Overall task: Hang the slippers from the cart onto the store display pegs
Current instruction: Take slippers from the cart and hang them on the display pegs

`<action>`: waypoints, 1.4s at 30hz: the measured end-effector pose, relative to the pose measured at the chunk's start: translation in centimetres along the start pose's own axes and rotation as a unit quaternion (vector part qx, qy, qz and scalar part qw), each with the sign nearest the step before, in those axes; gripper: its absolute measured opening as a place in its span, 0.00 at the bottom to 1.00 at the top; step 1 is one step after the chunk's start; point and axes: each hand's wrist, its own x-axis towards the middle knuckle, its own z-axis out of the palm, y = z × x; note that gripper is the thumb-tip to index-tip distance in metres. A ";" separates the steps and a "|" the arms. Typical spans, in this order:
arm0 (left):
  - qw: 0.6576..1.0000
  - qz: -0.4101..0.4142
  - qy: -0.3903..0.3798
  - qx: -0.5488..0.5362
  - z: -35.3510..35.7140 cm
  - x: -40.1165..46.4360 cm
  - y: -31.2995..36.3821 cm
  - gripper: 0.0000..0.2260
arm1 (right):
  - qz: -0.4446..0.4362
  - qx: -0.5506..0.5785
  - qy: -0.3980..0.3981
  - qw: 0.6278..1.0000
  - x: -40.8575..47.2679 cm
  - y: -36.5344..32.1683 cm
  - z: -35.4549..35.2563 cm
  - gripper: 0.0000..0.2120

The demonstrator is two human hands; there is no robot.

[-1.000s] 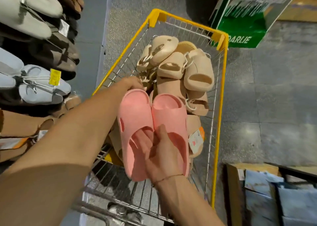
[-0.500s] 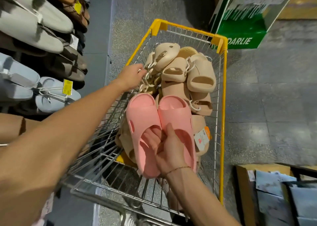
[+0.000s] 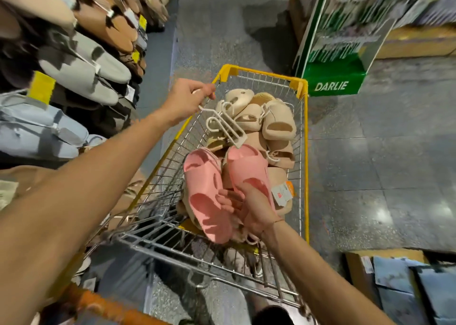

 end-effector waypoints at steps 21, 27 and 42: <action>0.989 -0.102 -0.105 0.007 5.6 -11.9 -7.2 0.07 | -0.184 -0.330 -0.017 0.926 -0.9 5.4 -4.6 0.22; 0.953 -0.212 -0.170 0.132 3.6 -15.7 -11.6 0.21 | -0.178 -0.329 -0.019 0.927 0.5 8.2 -4.9 0.25; 0.943 -0.287 -0.161 0.056 6.2 -12.2 -5.7 0.12 | -0.203 -0.348 0.014 0.915 3.7 8.7 -3.5 0.20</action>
